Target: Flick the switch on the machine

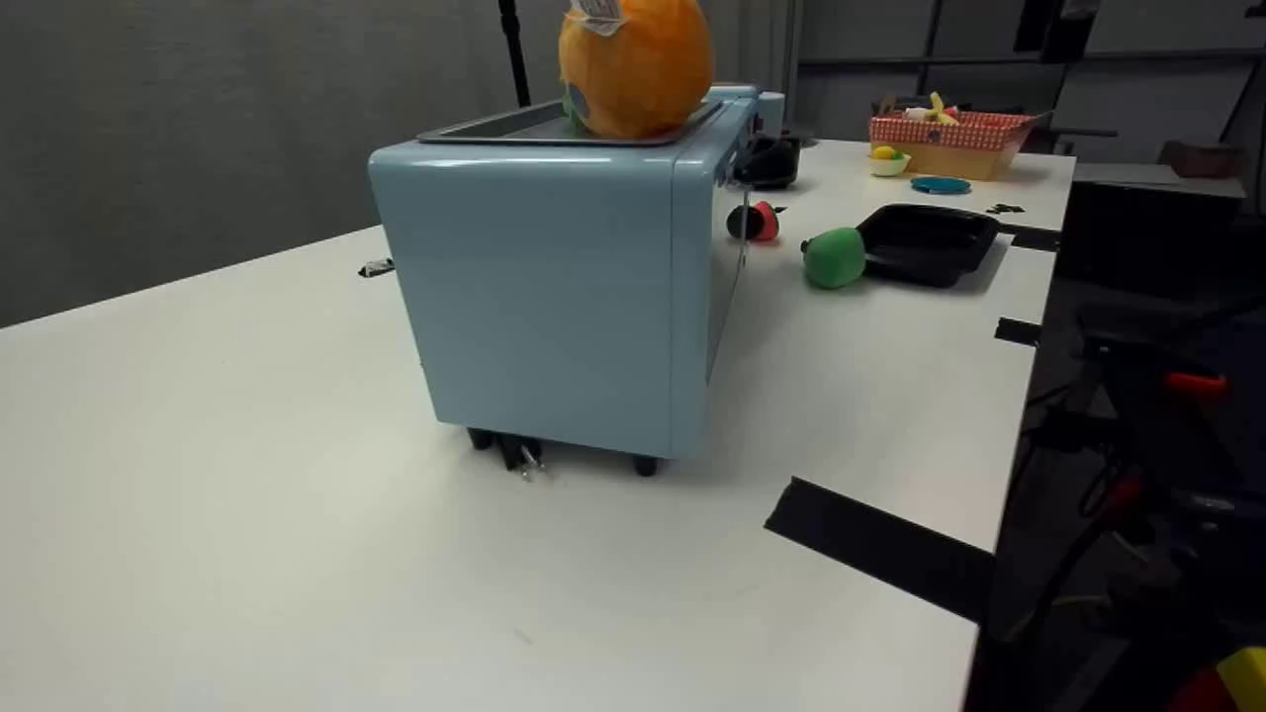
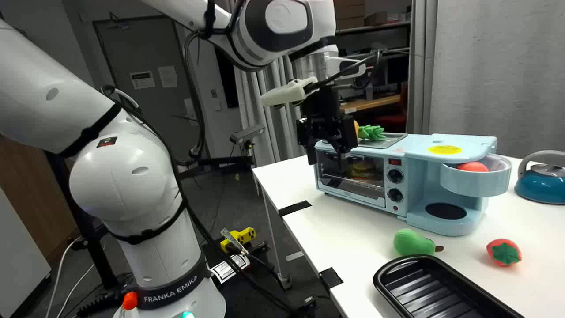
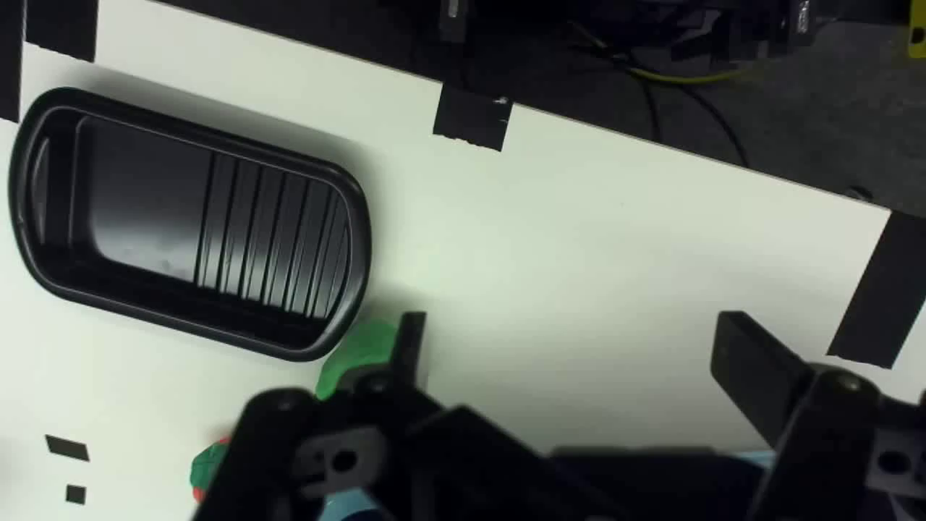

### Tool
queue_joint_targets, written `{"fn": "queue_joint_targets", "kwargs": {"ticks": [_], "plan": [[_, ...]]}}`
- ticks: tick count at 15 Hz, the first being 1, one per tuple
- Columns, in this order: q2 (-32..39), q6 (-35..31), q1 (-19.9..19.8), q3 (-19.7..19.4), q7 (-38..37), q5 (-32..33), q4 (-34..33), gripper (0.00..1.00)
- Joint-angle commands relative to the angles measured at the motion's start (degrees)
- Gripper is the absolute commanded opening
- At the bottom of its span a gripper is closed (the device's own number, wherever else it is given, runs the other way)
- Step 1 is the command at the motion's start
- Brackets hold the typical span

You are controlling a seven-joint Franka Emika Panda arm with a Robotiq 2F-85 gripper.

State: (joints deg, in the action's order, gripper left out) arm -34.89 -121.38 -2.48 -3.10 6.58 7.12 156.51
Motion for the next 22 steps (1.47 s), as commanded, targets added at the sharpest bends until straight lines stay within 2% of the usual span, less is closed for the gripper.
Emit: {"fn": "queue_joint_targets", "kwargs": {"ticks": [1, 22], "plan": [[0.08, 0.12, 0.04, -0.01, -0.02, -0.01, -0.08, 1.0], [0.15, 0.12, 0.04, -0.01, -0.02, -0.01, -0.08, 1.0]]}}
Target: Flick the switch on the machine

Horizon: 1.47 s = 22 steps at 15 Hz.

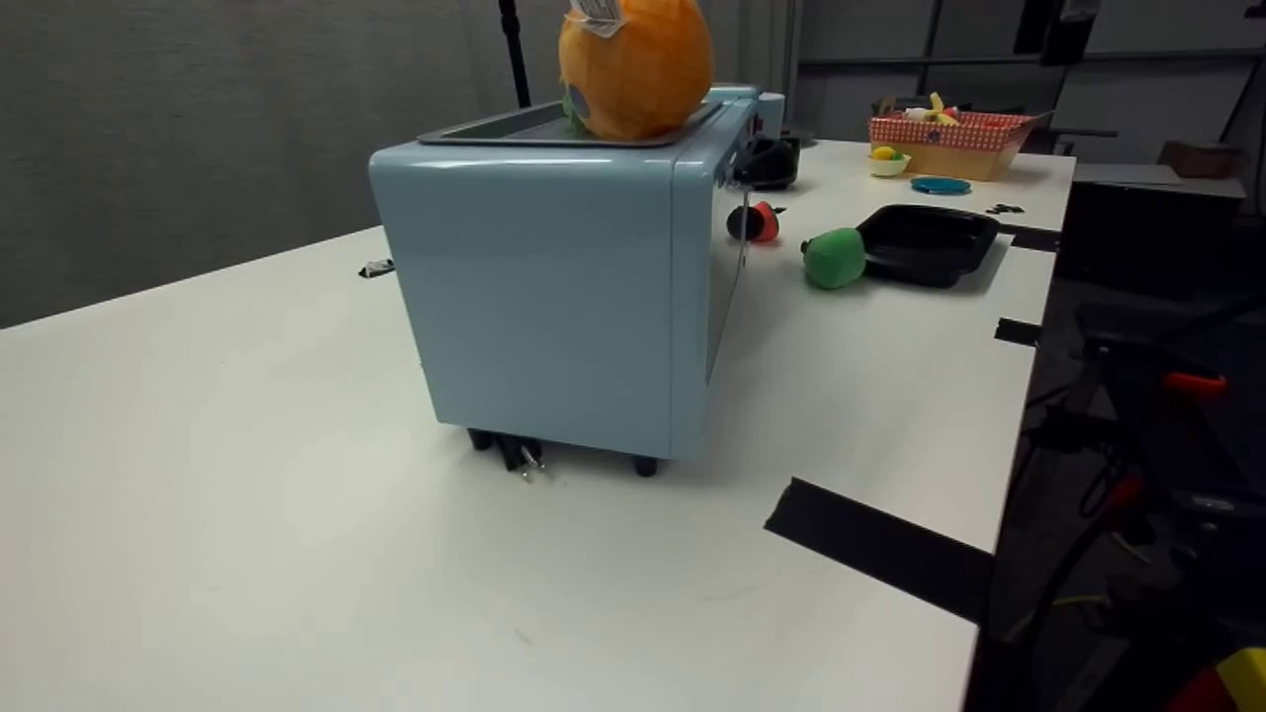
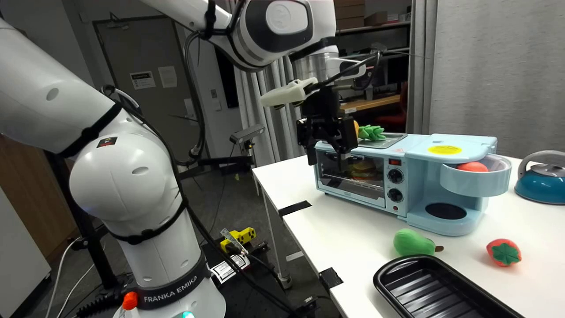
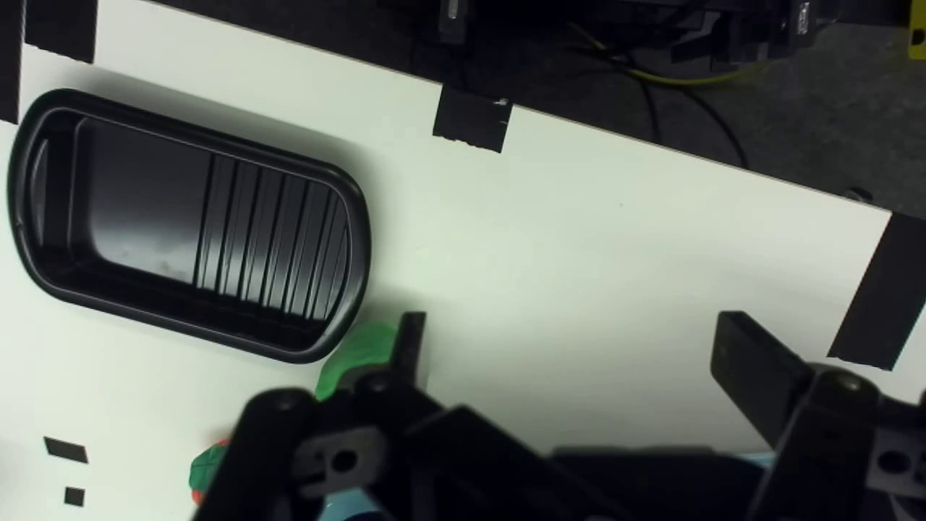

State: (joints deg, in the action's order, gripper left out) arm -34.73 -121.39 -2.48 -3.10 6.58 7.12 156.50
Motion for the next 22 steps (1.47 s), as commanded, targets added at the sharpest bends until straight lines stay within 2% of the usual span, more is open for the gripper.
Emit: {"fn": "queue_joint_targets", "kwargs": {"ticks": [1, 11, 22], "plan": [[-0.01, 0.13, 0.04, -0.01, -0.02, -0.01, -0.08, 1.0], [-0.01, 0.13, 0.04, -0.01, -0.02, -0.01, -0.08, 1.0], [15.3, -8.67, 0.23, -0.03, -1.14, -1.38, -7.15, 1.0]]}}
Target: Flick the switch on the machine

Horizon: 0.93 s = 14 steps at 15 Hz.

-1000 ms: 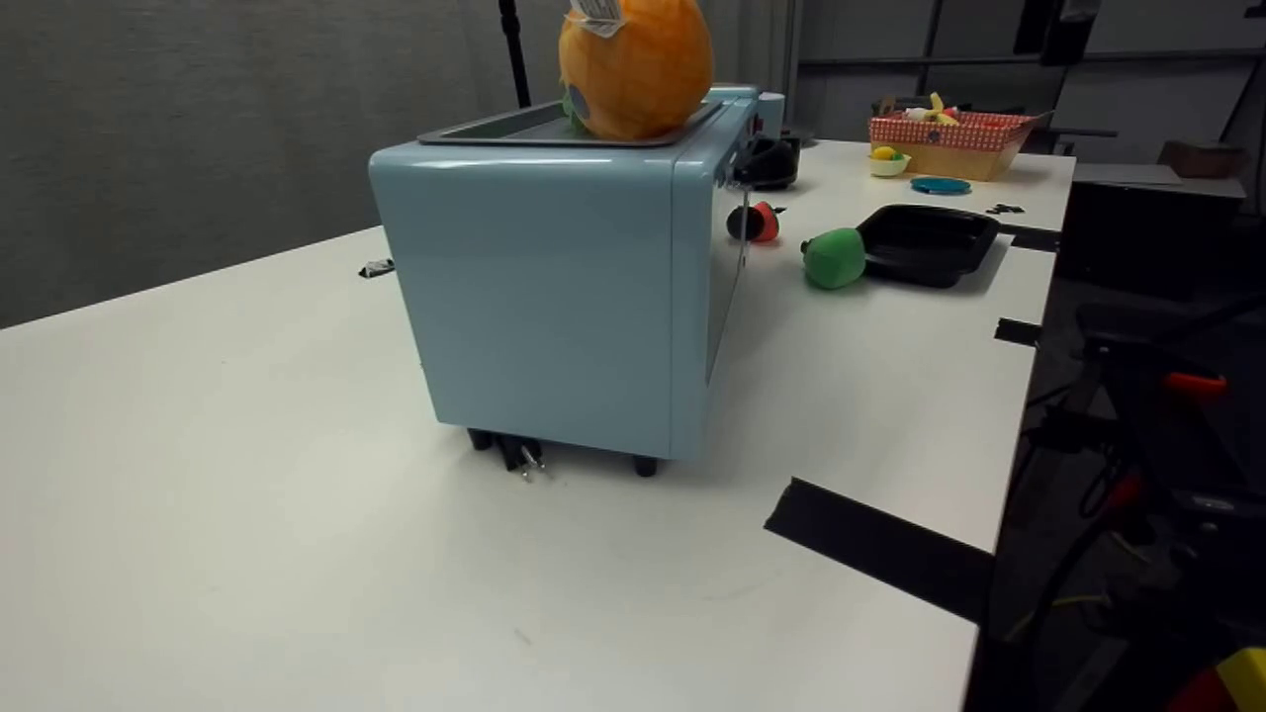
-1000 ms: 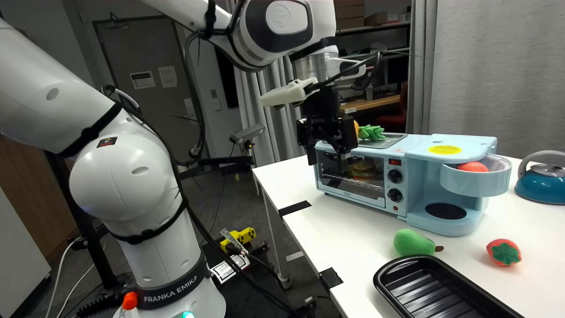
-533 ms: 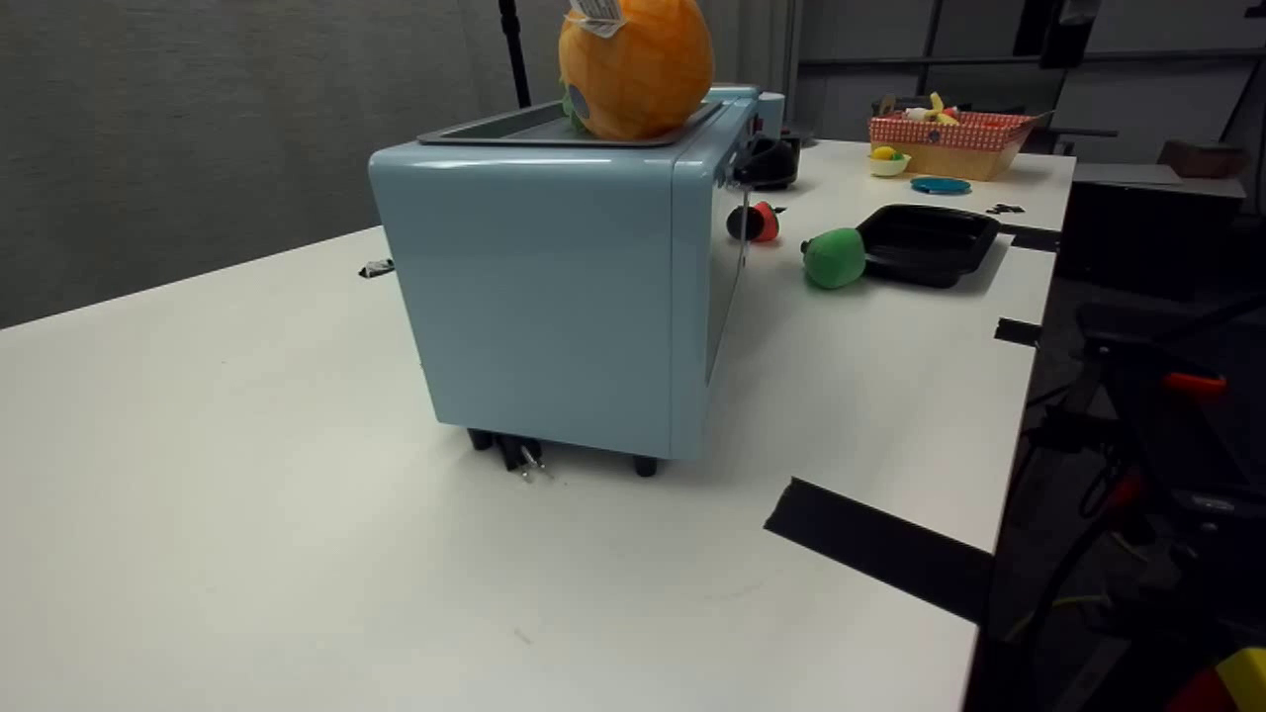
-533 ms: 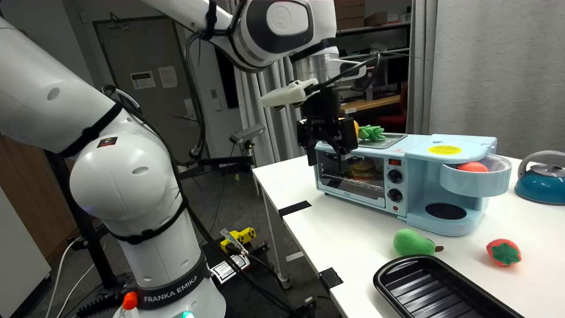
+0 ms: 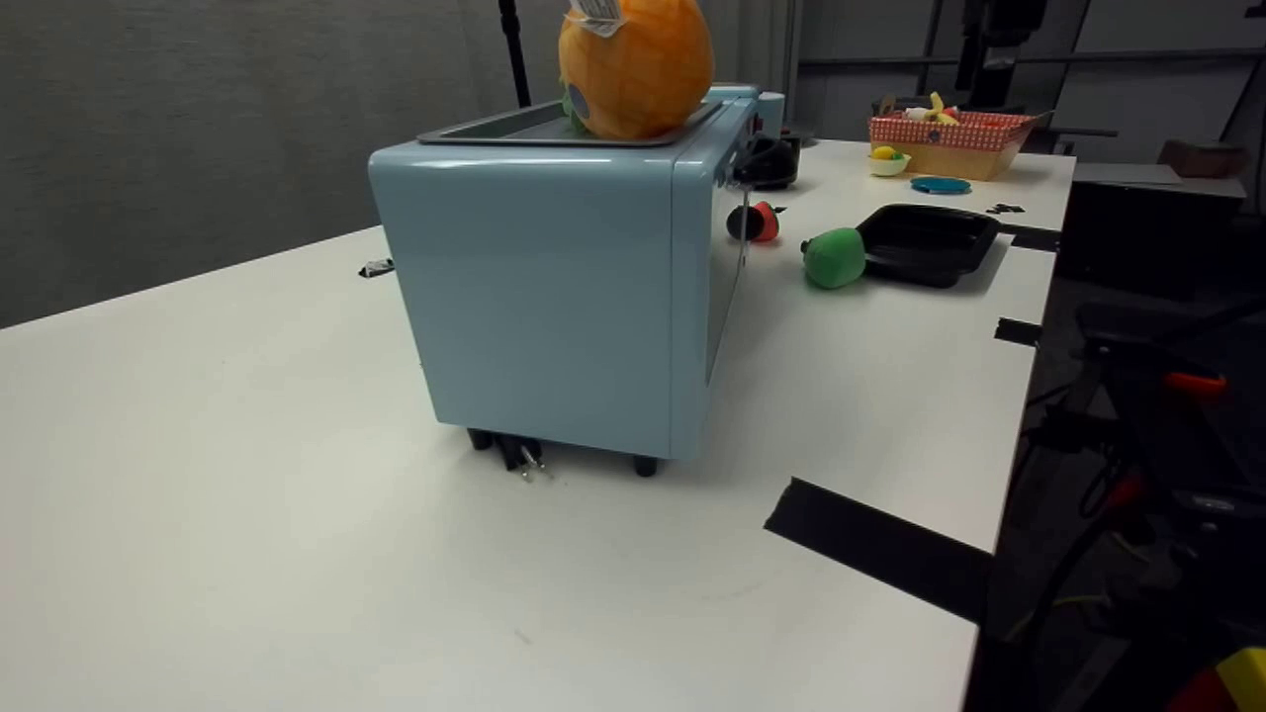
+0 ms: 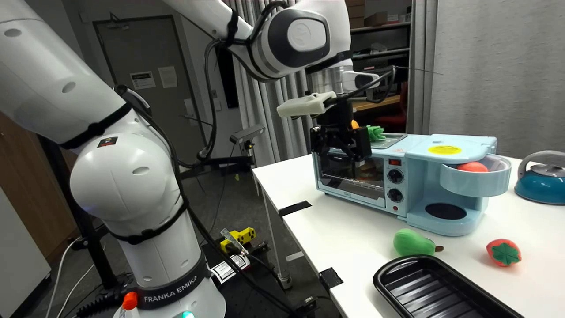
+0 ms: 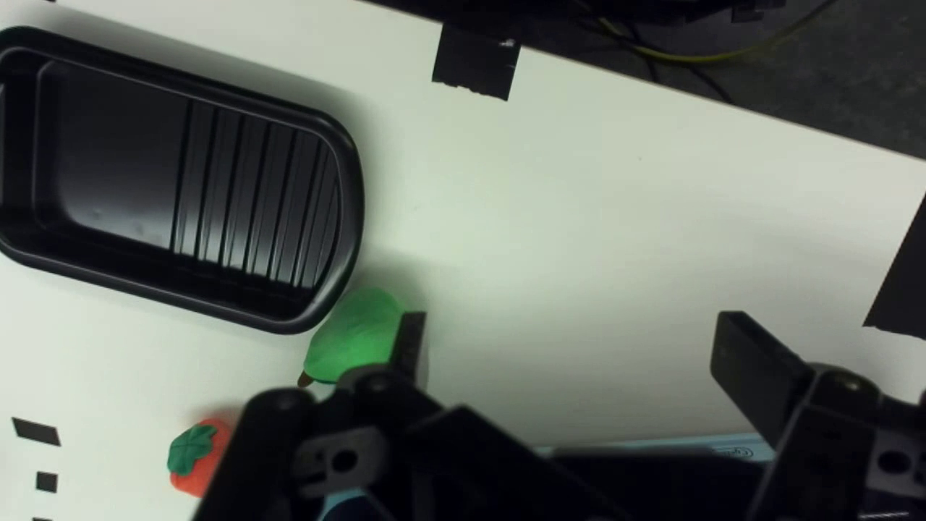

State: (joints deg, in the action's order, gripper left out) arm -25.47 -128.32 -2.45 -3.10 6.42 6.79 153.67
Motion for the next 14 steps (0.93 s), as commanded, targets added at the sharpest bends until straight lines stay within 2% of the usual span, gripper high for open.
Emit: {"fn": "queue_joint_targets", "kwargs": {"ticks": [1, 9, 10, 14], "plan": [[7.6, -2.16, 0.26, -0.06, -1.08, -1.42, -5.52, 1.0], [16.91, -2.12, 0.47, 0.17, -1.23, -4.26, -15.82, 1.0], [14.23, -2.2, 0.07, 0.06, -0.71, -3.14, -12.68, 1.0], [14.99, -2.19, 0.07, 0.07, -0.71, -3.15, -13.0, 1.0]]}}
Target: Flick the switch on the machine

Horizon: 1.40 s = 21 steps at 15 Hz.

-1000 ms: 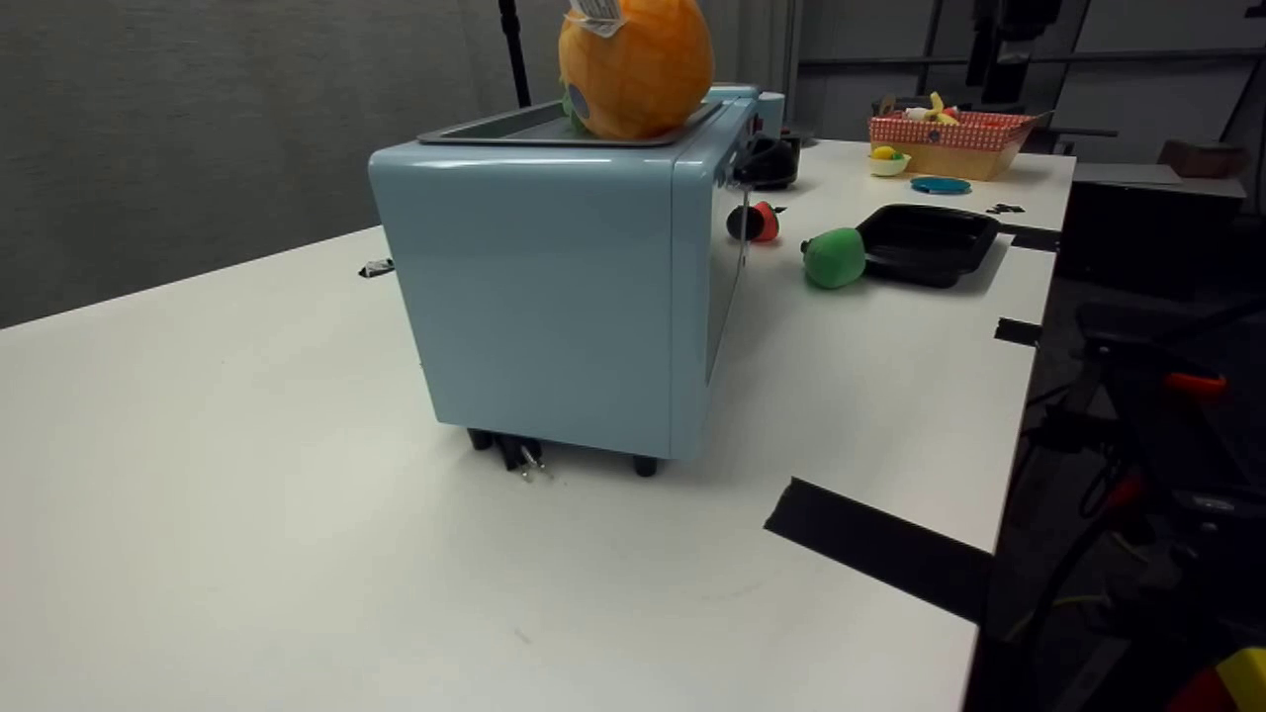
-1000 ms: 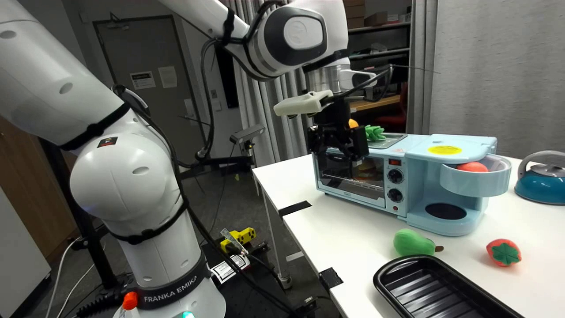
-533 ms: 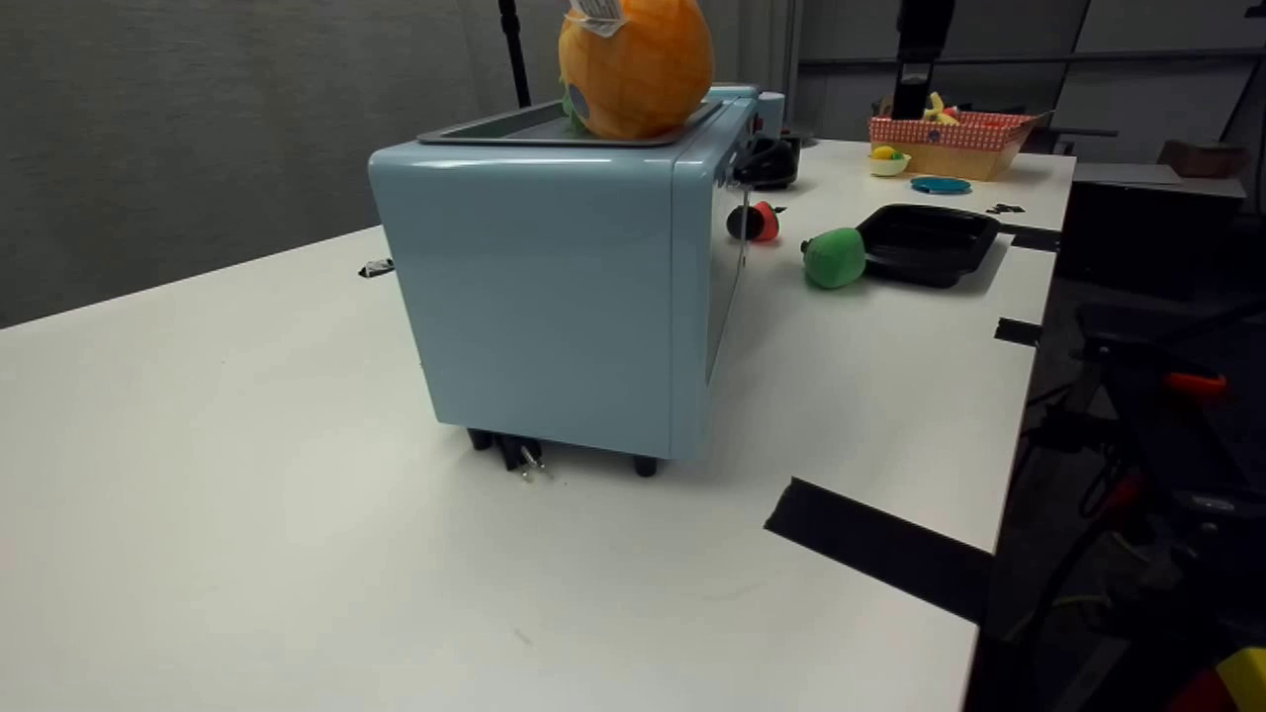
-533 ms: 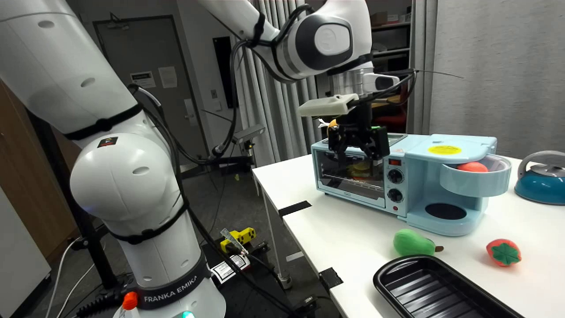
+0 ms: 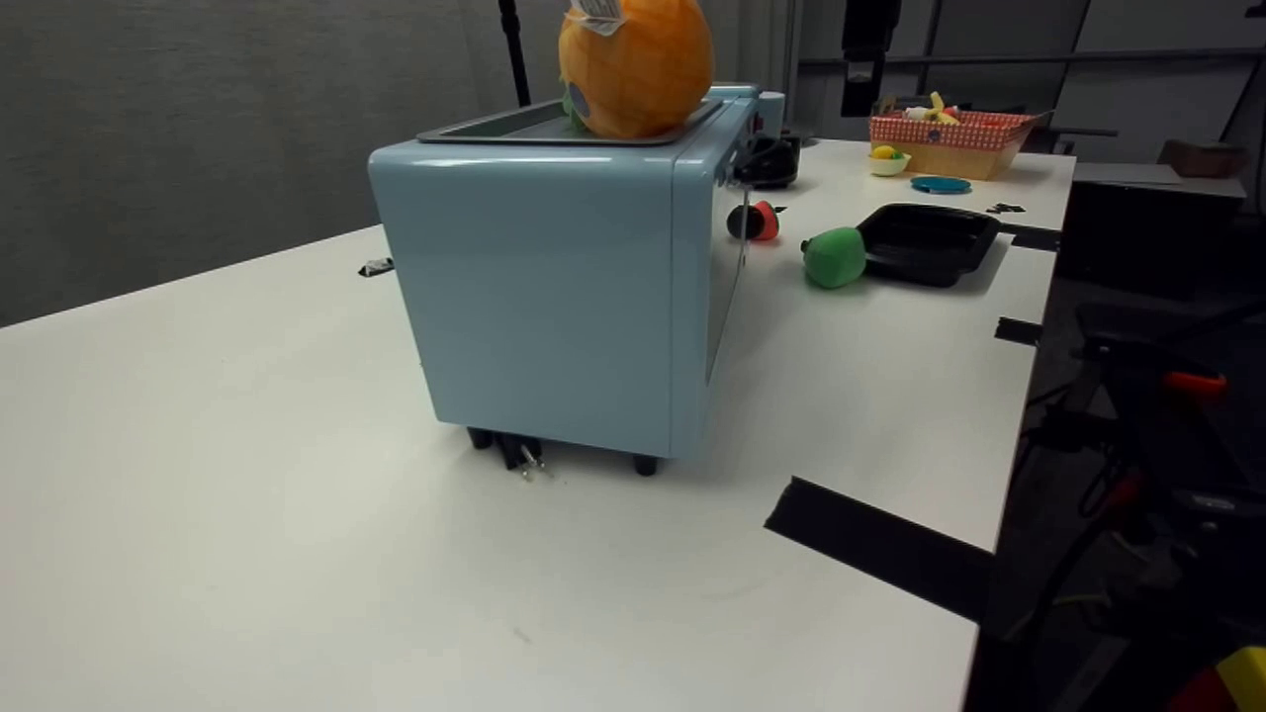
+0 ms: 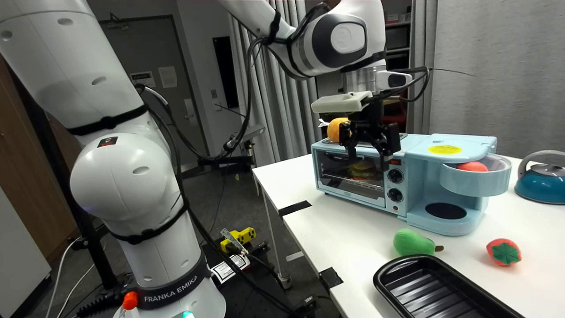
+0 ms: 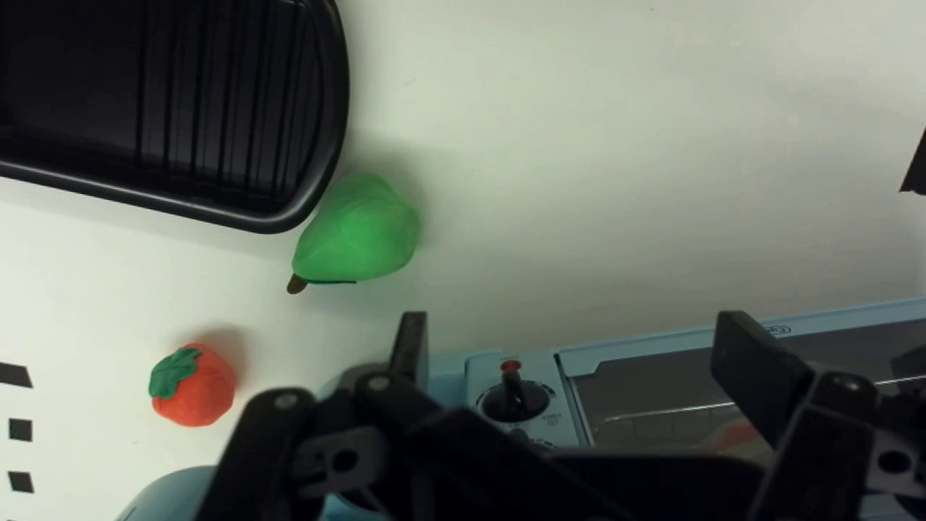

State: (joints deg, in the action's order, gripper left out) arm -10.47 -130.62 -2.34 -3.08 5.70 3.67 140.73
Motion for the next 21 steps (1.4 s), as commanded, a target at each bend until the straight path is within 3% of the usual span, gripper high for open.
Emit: {"fn": "queue_joint_targets", "kwargs": {"ticks": [1, 5, 12, 13, 14, 21], "plan": [[-0.01, 0.11, -0.03, 0.05, 0.0, -0.02, -0.06, 1.0], [-0.01, 0.11, -0.03, 0.05, 0.0, -0.02, -0.06, 1.0], [6.97, -3.96, -0.29, -0.66, 0.41, -1.95, -5.32, 1.0], [7.7, -4.18, -0.3, -0.66, 0.58, -2.06, -5.99, 0.93], [8.37, -3.75, -0.21, -0.73, 1.47, -2.81, -6.74, 0.74], [9.61, -3.55, -0.16, -0.32, 4.6, -3.08, -9.99, 0.2]]}}
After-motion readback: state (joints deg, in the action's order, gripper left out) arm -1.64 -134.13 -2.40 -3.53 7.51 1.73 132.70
